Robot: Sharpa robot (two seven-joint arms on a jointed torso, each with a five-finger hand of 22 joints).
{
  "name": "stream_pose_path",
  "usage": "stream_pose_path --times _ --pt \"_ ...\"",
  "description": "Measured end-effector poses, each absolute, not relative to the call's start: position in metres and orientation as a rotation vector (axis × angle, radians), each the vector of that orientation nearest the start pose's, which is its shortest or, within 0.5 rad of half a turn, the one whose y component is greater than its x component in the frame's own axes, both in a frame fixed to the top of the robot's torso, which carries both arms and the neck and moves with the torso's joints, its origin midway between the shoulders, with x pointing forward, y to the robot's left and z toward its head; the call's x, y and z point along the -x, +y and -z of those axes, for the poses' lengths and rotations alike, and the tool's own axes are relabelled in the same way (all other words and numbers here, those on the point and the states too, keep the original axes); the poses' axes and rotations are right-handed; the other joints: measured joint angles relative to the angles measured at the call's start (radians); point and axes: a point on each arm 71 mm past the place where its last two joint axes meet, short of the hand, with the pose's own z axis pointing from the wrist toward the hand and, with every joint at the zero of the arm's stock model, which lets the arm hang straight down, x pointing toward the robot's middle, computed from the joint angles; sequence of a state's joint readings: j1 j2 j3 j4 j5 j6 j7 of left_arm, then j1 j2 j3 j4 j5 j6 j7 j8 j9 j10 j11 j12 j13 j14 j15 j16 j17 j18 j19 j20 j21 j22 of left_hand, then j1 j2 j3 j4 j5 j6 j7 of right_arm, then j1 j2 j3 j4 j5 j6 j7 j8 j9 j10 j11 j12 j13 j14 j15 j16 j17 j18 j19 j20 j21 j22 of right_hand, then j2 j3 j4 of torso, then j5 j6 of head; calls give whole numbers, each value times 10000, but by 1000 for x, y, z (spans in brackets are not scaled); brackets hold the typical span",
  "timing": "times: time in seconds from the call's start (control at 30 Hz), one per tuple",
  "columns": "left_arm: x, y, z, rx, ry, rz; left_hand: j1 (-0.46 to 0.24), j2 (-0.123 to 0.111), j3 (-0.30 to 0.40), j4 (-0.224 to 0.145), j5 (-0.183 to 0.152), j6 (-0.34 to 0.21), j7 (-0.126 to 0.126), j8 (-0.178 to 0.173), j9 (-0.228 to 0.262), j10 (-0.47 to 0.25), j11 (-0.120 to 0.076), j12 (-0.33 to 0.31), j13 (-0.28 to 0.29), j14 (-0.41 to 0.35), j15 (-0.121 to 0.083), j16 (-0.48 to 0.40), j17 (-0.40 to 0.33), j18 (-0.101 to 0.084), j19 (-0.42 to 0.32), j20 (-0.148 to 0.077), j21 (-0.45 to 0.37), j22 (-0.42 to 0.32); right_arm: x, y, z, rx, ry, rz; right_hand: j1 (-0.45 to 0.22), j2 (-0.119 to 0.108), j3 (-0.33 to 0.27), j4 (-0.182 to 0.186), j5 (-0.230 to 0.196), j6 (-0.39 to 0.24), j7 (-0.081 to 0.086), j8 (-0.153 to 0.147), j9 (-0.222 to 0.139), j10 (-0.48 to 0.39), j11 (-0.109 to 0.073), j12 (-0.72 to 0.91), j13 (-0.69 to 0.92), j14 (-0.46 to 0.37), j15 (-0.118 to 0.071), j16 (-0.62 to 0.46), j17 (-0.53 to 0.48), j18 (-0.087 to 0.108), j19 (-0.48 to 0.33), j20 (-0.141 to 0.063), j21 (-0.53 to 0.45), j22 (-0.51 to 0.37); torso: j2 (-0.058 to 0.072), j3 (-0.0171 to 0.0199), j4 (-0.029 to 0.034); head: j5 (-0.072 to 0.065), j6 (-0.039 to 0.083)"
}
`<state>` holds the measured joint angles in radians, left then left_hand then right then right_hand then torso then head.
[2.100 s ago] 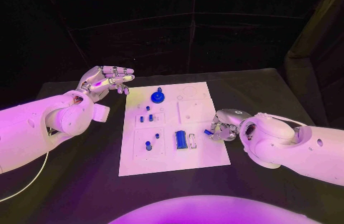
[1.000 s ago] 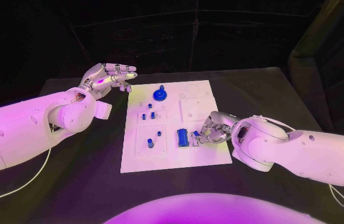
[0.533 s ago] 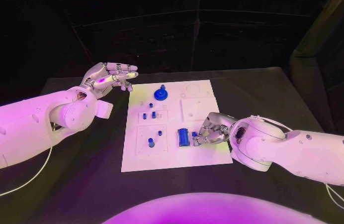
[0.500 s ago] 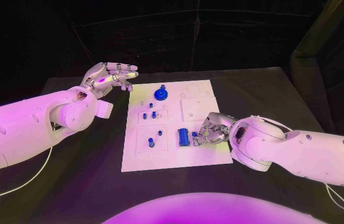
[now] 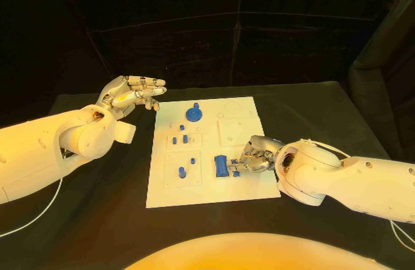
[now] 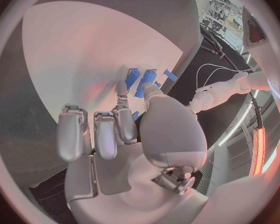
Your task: Assemble the parts on the task board
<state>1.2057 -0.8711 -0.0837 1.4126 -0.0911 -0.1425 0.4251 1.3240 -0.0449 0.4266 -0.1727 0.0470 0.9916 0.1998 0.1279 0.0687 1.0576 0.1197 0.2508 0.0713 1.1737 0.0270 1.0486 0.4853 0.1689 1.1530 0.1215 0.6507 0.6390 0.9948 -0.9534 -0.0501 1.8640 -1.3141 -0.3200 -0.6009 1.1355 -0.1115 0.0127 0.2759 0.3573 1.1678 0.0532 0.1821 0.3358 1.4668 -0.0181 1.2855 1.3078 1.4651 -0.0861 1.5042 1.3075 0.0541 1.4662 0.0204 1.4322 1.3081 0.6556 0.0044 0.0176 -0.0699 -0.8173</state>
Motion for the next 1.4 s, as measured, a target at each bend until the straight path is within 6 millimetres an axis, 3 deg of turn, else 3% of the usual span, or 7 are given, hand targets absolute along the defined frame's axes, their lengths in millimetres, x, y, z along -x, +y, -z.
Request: stream_pose_path --times 0.1,0.4,0.57,0.77,1.03,1.17,1.4 --pt "-500 248 194 9966 14811 15493 0 0 0 0 0 0 0 0 0 0 0 0 0 0 0 0 0 0 0 0 0 0 -376 -185 258 -2542 20851 -4886 0 0 -170 31 -344 0 0 -1 51 0 0 0 0 0 0 0 0 0 -7 -6 0 0 0 0 0 -8 1" --pt "-500 248 194 9967 14810 15490 39 39 0 0 0 0 0 0 0 0 0 0 0 1 1 0 -4 0 0 0 0 0 -377 -187 258 -2391 20726 -4743 84 149 -416 -87 -619 -1 1 4 137 0 0 -49 -1 0 0 0 -1 0 -7 -6 0 -1 0 5 0 -16 -5" --pt "-500 249 194 9973 14803 15474 39 39 0 1 0 0 0 0 0 0 0 0 0 1 1 0 -8 0 0 0 0 0 -375 -192 256 -2274 20703 -4785 480 158 -664 -336 -1148 -3 -1 36 223 0 0 -49 -1 0 0 0 -2 -1 -7 -6 0 -2 0 9 -4 -19 -10" --pt "-500 250 194 9979 14798 15455 39 39 1 1 0 0 0 0 0 0 0 0 0 1 1 0 -8 0 0 0 0 0 -372 -198 255 -2176 20802 -5052 505 131 -1077 -248 -1748 -73 6 36 298 0 1 -49 -1 0 0 0 -1 0 -7 -6 0 -2 -10 8 -16 -30 7" --pt "-501 251 194 9987 14792 15426 39 39 1 1 0 0 0 0 0 0 0 0 0 2 2 0 -7 0 0 0 0 0 -370 -203 256 -2162 21066 -5372 510 136 -1125 -280 -1768 -73 6 36 322 -1 1 -49 -1 0 0 0 -1 0 -7 -6 -1 -3 -12 6 -13 -64 34" --pt "-501 250 194 9985 14795 15432 39 39 1 1 0 0 0 0 0 0 0 0 0 2 2 0 -7 0 0 0 0 0 -371 -203 257 -2128 21198 -5418 779 405 -1178 -449 -1768 -73 5 35 364 -1 1 -49 -1 0 1 0 -2 0 -7 -6 -1 -3 -11 1 -4 -81 44" --pt "-501 250 194 9980 14802 15445 39 39 1 1 0 0 0 0 0 0 0 0 0 2 2 0 -6 0 0 0 0 0 -375 -203 261 -2055 21310 -5325 1016 566 -1201 -538 -1768 -73 5 35 396 -1 1 -48 2 0 1 0 -2 1 -7 -6 -1 -4 6 -3 14 -87 33"
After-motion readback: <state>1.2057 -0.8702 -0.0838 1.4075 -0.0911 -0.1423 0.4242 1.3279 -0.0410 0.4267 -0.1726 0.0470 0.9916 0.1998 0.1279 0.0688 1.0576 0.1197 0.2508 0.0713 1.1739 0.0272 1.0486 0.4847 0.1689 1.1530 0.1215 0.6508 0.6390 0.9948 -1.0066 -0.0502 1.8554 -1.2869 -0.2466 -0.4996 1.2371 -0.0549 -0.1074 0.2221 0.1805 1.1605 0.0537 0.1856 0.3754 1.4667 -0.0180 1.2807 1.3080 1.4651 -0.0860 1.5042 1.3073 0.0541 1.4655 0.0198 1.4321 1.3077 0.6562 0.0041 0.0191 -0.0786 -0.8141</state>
